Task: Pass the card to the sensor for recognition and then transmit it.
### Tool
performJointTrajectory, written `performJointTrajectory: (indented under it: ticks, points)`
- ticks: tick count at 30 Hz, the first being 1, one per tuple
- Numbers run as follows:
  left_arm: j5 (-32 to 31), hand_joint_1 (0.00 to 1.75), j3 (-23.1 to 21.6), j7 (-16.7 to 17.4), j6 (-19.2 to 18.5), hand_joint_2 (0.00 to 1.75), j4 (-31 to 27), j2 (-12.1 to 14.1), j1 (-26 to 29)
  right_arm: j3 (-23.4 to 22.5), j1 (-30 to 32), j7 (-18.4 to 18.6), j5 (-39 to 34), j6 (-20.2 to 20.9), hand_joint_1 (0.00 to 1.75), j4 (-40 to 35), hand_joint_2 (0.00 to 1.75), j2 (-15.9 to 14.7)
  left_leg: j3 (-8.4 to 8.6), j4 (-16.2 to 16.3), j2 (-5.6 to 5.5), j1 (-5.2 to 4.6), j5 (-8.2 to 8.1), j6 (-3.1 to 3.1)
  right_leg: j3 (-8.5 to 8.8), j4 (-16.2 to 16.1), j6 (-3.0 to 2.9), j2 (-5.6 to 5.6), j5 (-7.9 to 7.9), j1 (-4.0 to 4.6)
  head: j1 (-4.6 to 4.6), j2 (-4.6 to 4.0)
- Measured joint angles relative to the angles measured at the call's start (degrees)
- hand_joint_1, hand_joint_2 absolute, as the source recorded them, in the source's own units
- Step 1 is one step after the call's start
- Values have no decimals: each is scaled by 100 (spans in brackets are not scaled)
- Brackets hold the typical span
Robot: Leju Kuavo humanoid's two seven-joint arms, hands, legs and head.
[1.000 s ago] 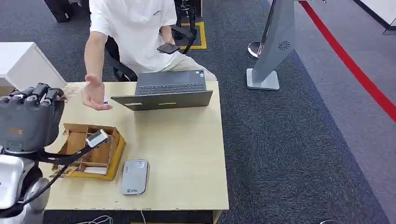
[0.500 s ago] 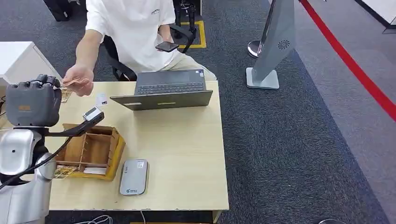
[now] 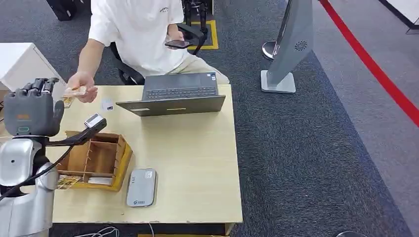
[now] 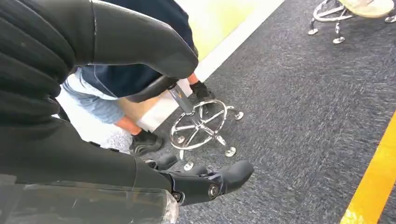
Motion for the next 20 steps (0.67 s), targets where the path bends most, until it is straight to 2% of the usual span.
performJointTrajectory:
  ticks: [13,20]
  points:
    - [367,0,168,-258,146,175,-538,-85,414,0,67,-68,-11,-39,0,2,175,2,5,0,0,2,5,1,4,3,0,-1,2,0,0,0]
    - [759,0,400,-547,365,175,-925,29,857,-13,139,-114,-48,-138,0,4,175,48,2,-1,1,3,4,0,5,4,0,-1,1,0,4,0]
